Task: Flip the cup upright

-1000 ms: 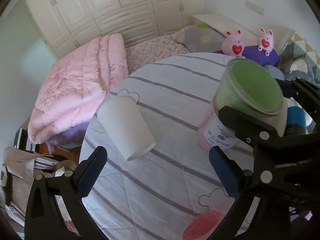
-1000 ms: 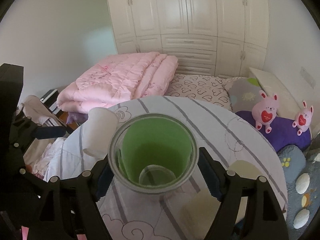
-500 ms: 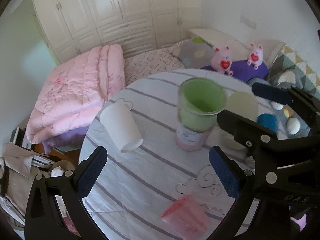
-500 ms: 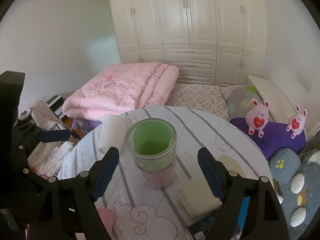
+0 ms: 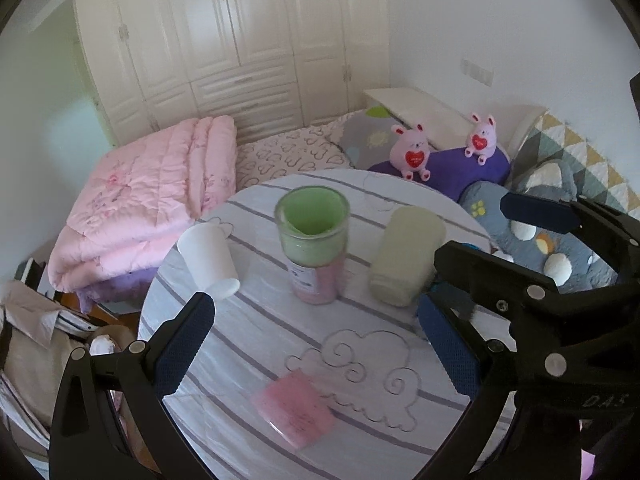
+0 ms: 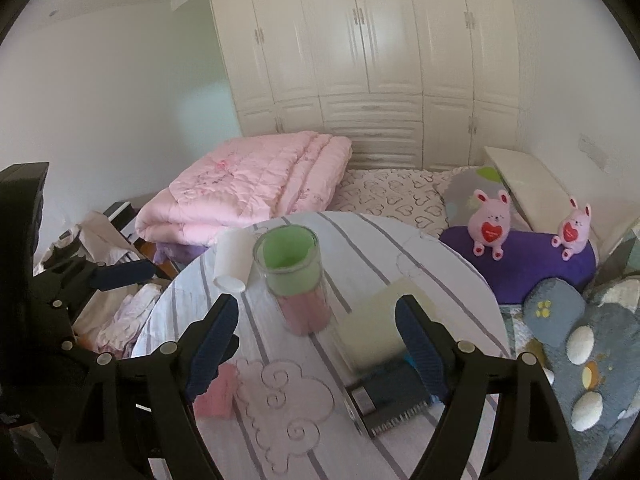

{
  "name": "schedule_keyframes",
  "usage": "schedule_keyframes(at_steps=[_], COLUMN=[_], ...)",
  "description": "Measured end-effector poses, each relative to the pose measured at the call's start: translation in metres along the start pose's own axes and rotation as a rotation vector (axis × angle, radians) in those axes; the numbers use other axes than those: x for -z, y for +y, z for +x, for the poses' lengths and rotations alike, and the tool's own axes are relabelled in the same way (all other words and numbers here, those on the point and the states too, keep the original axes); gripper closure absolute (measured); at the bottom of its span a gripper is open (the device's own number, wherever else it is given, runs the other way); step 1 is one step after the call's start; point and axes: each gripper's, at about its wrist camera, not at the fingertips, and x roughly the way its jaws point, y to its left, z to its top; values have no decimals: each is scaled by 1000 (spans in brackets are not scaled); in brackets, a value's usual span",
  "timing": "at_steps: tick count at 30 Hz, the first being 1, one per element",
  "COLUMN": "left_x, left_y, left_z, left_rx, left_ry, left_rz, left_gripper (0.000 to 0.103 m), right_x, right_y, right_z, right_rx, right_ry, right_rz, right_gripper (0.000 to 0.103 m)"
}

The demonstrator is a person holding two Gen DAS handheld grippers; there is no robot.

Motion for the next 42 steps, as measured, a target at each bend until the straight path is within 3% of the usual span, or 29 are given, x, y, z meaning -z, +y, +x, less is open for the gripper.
schedule_keyframes(at_steps=[9, 19, 33, 42], left_x=[12, 18, 23, 27], left_y=[-27, -42, -46, -35], left_z=[-21, -37, -58, -64], left_rx=[-31, -44, -45, -22], left_ry=[-42, -106, -275, -335], left_rz=[-15, -35, -48, -75], left_gripper=[0, 0, 0, 0], right_x=[15, 26, 27, 33], right_y=[-13, -23, -15, -1], right_z=[-30, -50, -74, -90], right_rx=[21, 14, 71, 177], right_ry=[25, -12, -176, -314], right_rz=[2, 31, 19, 5], right_gripper=[21, 21, 21, 21])
